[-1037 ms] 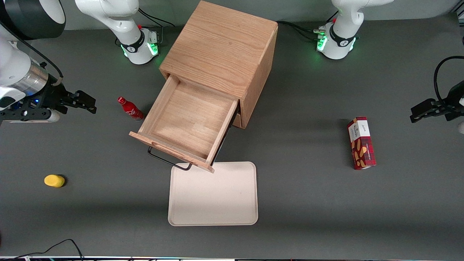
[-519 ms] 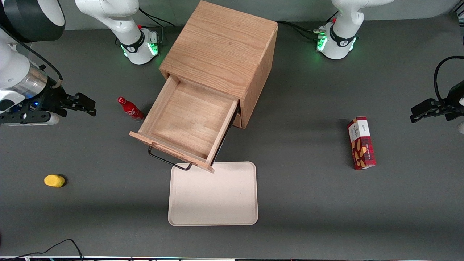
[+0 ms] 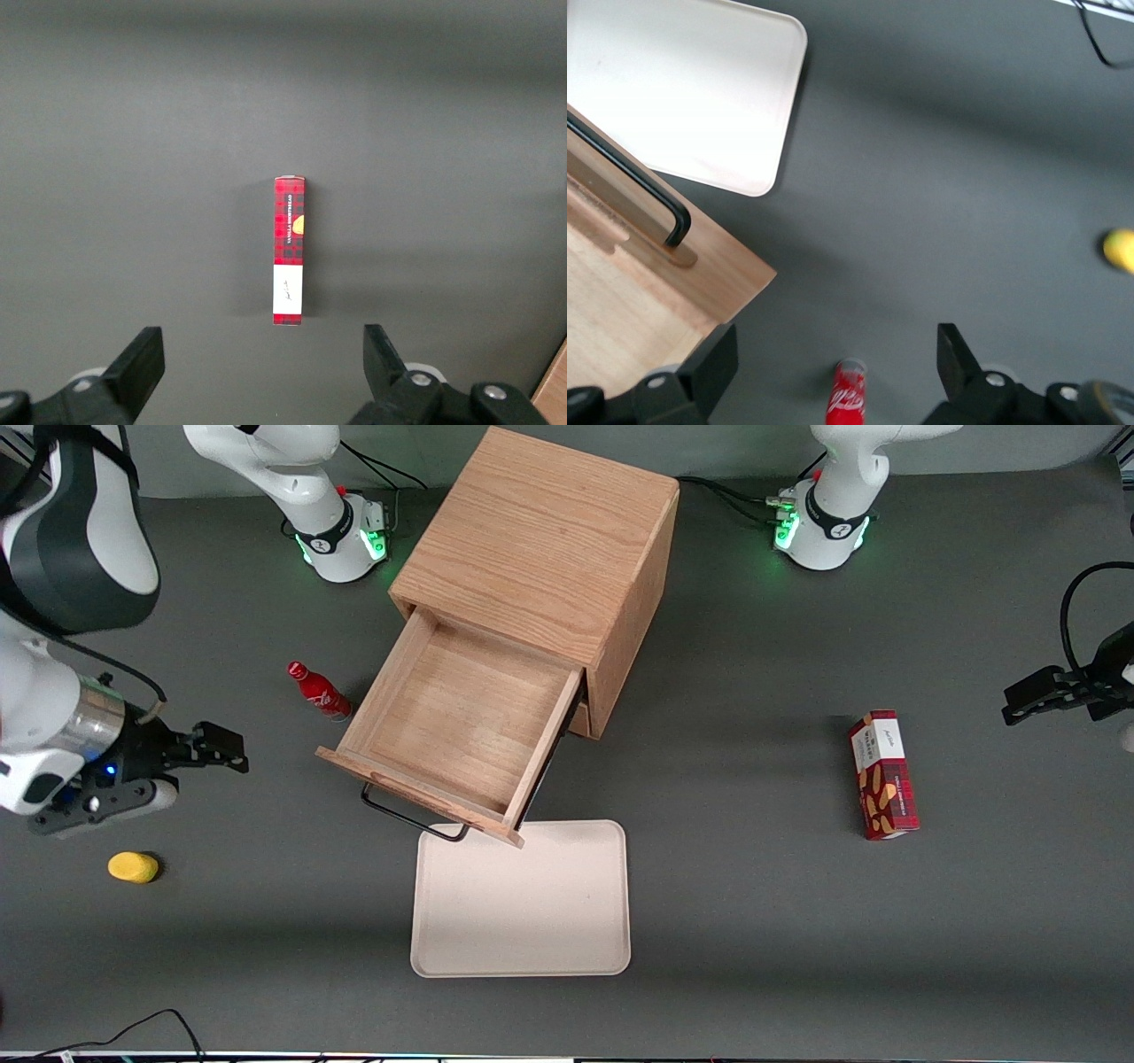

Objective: Close top drawer
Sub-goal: 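Move the right gripper toward the open drawer's front panel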

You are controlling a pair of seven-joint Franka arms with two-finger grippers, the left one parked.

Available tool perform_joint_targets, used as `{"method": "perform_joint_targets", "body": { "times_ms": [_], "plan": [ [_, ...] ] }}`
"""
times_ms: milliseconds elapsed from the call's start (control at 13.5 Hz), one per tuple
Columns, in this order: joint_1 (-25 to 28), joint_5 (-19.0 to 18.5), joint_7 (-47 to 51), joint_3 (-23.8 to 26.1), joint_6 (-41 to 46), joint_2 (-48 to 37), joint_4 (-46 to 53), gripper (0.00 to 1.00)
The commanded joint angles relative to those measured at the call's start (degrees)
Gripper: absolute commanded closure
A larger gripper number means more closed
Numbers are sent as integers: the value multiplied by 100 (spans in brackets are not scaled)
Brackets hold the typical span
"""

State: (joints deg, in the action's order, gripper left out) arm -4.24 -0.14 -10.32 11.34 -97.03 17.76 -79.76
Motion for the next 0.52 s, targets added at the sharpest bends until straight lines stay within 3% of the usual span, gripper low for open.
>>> {"method": "perform_joint_targets", "body": {
  "times_ms": [0,444],
  "plan": [
    [-51,5,-505,236,105,797,1004,0],
    [-51,-4,-916,860,96,1642,1814,0]
  ]
}}
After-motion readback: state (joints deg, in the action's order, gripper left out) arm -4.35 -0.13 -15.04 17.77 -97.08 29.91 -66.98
